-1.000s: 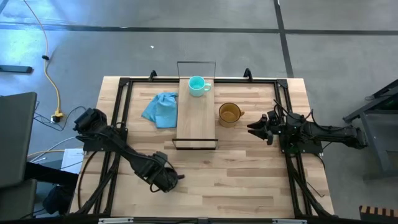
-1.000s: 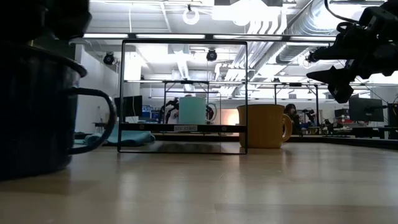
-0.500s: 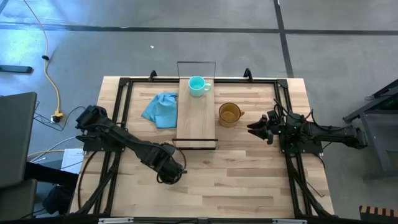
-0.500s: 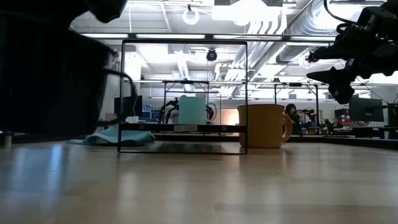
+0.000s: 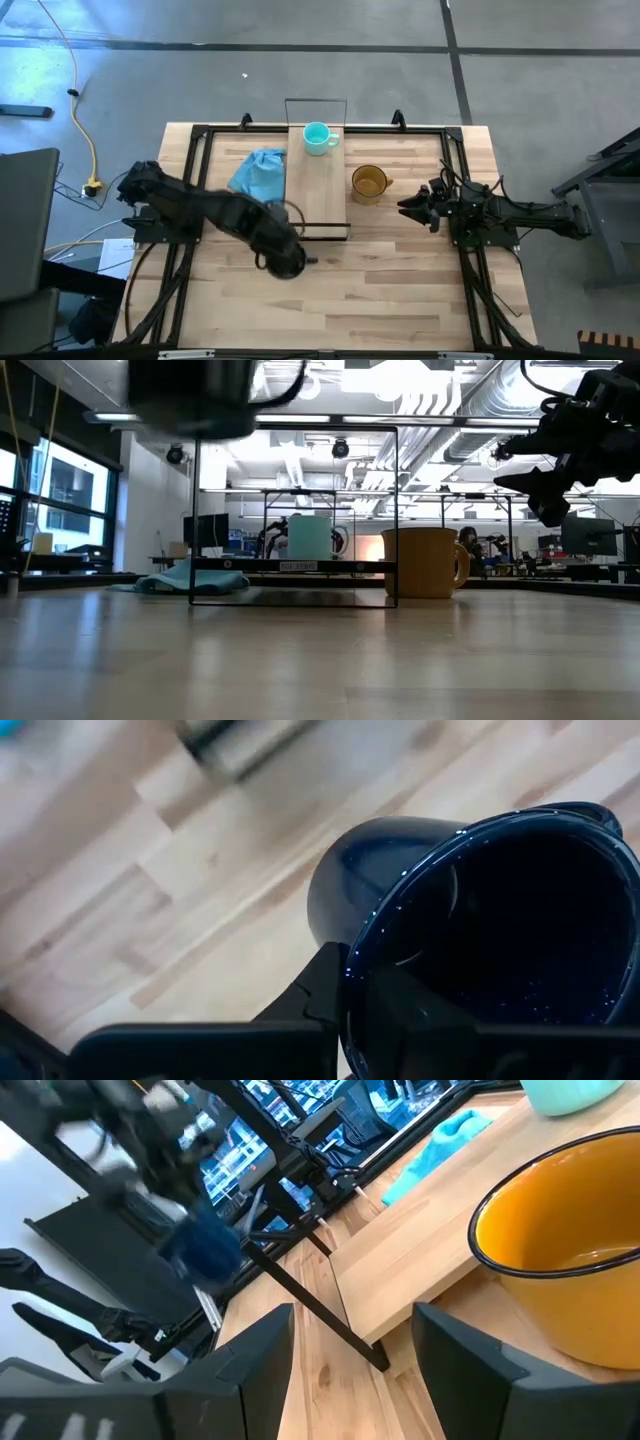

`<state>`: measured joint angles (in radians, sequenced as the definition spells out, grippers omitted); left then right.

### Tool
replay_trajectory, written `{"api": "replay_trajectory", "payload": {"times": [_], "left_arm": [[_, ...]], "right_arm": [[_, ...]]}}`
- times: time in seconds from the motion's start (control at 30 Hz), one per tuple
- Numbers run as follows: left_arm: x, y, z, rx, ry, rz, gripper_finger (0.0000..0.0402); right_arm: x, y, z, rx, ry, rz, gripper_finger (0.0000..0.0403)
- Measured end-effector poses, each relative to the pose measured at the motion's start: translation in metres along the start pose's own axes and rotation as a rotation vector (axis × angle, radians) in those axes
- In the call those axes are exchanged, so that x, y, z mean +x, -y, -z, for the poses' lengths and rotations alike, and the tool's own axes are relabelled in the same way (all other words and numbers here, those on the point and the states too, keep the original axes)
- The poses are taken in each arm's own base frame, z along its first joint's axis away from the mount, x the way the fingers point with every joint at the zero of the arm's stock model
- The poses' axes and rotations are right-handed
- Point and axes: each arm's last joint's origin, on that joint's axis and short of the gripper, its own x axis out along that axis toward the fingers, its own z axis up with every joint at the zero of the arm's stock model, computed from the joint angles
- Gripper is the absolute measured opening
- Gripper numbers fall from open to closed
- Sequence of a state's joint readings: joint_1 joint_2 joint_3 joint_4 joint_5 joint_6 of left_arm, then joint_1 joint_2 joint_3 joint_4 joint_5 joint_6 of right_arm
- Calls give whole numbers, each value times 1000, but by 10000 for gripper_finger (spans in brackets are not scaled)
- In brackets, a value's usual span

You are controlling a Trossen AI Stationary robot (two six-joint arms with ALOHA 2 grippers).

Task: Stack small to large cups/mugs on shelf
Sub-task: Put the dark blue mug on the shelf

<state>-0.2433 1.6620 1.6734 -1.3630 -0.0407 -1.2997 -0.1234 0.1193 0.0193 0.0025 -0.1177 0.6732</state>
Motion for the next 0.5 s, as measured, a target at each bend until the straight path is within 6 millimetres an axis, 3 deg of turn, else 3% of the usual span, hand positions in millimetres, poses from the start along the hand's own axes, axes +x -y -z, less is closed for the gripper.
{"api": "replay_trajectory", "payload": {"times": [0.27, 0.5], "left_arm": [[-76, -16, -37, -27, 182, 73, 6], [-107, -42, -77, -42, 298, 78, 6]], "right_arm": [[1, 1, 0, -23, -6, 7, 195], [1, 1, 0, -21, -5, 9, 195]]}}
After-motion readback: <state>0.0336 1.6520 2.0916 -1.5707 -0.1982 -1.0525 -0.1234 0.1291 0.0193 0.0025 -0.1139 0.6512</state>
